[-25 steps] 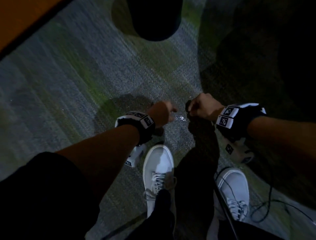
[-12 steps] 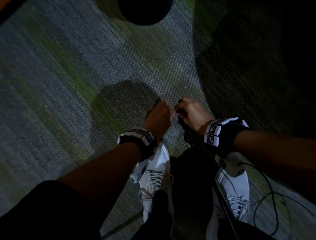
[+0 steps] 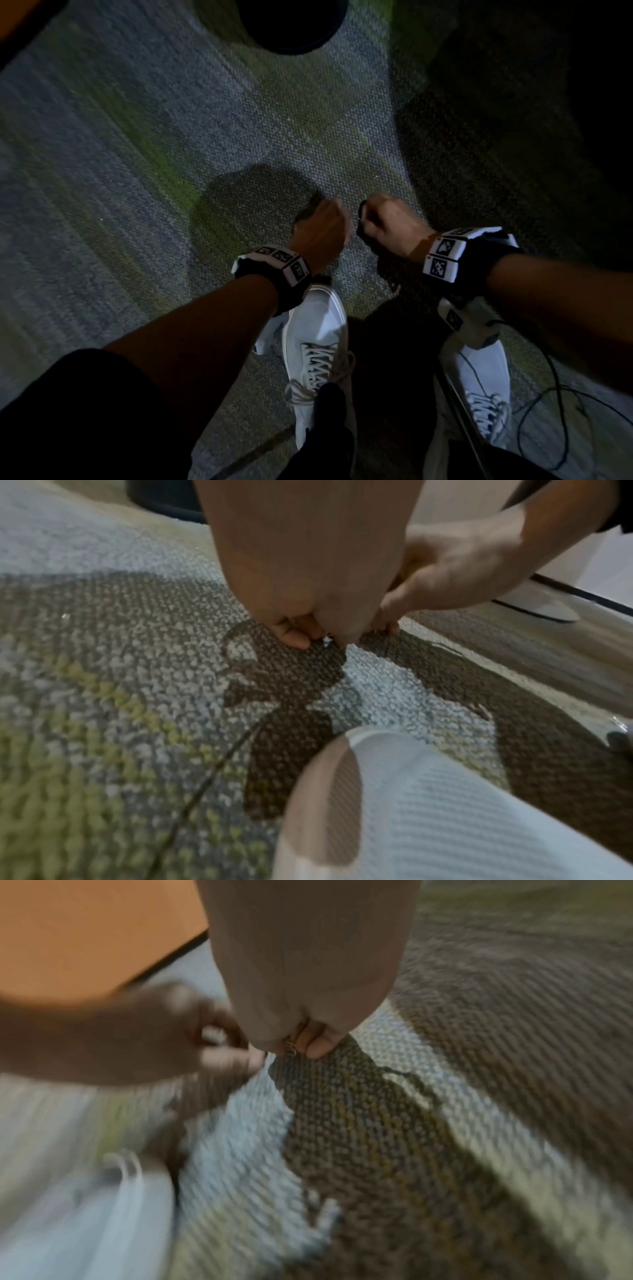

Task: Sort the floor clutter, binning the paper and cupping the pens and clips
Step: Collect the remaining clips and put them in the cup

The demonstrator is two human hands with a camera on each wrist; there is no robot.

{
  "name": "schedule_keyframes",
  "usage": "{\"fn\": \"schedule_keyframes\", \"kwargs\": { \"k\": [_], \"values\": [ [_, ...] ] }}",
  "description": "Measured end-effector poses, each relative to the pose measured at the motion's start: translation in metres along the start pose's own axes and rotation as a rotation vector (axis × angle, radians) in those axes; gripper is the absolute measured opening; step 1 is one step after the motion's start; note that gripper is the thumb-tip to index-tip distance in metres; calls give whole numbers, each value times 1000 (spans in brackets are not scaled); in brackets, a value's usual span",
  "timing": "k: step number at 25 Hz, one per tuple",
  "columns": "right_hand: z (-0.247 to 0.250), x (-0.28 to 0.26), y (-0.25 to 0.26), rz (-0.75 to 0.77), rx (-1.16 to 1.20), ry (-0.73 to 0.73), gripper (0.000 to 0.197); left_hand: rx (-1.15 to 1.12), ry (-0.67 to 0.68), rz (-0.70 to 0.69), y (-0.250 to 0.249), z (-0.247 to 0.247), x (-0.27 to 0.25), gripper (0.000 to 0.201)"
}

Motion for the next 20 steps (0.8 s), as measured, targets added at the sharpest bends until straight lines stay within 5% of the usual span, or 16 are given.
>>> {"fn": "schedule_keyframes", "kwargs": {
  "k": [4, 8, 20],
  "values": [
    [16, -6, -18, -170, 210, -179, 3, -128, 62, 40, 1, 11, 5, 20],
    [15, -6, -25, -179, 357, -187, 21, -443, -43, 76, 19, 14, 3, 11],
    [11, -1, -14, 9, 63, -92, 14, -200, 30, -24, -1, 6, 20, 15]
  ]
}}
Point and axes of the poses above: each hand's wrist, its own x-axis towards the middle knuckle, its own z-axis out of the back of the hand, y = z × x, the point moved 1 cm from there along x, towards the middle knuckle, and after that the axes turned 3 degrees about z, right-handed, at the moved point
